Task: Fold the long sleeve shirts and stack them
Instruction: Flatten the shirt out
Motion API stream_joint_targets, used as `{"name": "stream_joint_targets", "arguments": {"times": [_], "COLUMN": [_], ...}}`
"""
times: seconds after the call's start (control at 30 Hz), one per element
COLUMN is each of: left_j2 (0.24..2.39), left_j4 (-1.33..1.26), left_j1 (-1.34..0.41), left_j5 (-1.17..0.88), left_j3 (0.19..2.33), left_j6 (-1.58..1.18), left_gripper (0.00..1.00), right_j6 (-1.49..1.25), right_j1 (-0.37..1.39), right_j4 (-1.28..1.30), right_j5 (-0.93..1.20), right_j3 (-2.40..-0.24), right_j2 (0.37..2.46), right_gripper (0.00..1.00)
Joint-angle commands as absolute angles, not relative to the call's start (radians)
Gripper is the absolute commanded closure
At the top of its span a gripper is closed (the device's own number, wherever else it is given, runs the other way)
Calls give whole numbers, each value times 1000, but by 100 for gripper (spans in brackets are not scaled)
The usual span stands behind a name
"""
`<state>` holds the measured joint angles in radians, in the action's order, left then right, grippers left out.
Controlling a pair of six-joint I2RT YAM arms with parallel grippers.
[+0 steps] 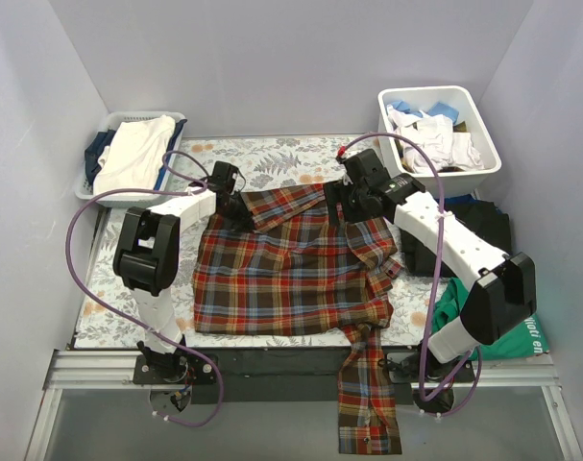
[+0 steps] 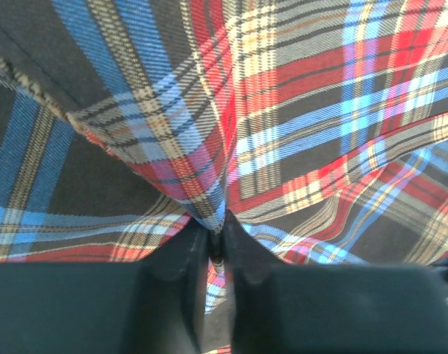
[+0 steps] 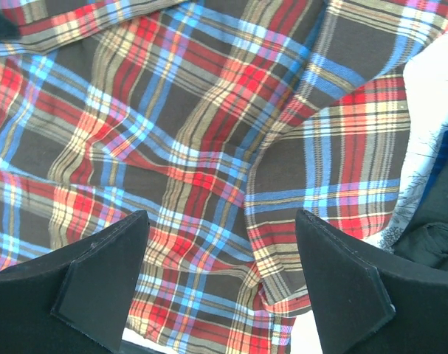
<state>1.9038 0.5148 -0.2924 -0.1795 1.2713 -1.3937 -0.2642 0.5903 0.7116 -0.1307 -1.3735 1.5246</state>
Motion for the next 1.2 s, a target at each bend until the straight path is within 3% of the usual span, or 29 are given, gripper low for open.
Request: {"name": "stream_joint_targets", "arguments": {"times": [0.0, 0.27, 0.47, 0.67, 0.77, 0.8, 0.87, 0.9, 1.17], "left_j2": [1893, 1875, 1896, 1901, 1899, 1898, 1896, 1899, 1942], "left_j4": [523, 616, 666, 704, 713, 716, 721, 721, 695], "left_j1": [-298, -299, -279, -215, -163, -147, -103, -91, -9], "left_j5": [-163, -75, -48, -31, -17, -14, -20, -20, -120], "left_j3": [1333, 1466, 1632, 1776, 1819, 1831, 1848, 1868, 1919], "left_j6": [-1390, -1367, -1359, -1347, -1330, -1327, -1313, -1307, -1262], "left_gripper": [100, 100, 100, 100, 100, 100, 100, 100, 100], "right_j6": [-284, -221, -206, -233, -230, -227, -222, -221, -215], "right_j1": [574, 558, 551, 505, 489, 488, 485, 485, 462], "right_j4": [693, 695, 693, 695, 695, 695, 695, 696, 721], "right_j5": [-179, -259, -304, -314, -331, -337, -342, -344, -454], "right_j3": [-1347, -1313, -1428, -1563, -1620, -1637, -1679, -1692, -1885], "right_j2": [1491, 1572, 1745, 1882, 1904, 1907, 1916, 1920, 1977], "right_gripper": [12, 12, 13, 21, 37, 54, 75, 96, 99]}}
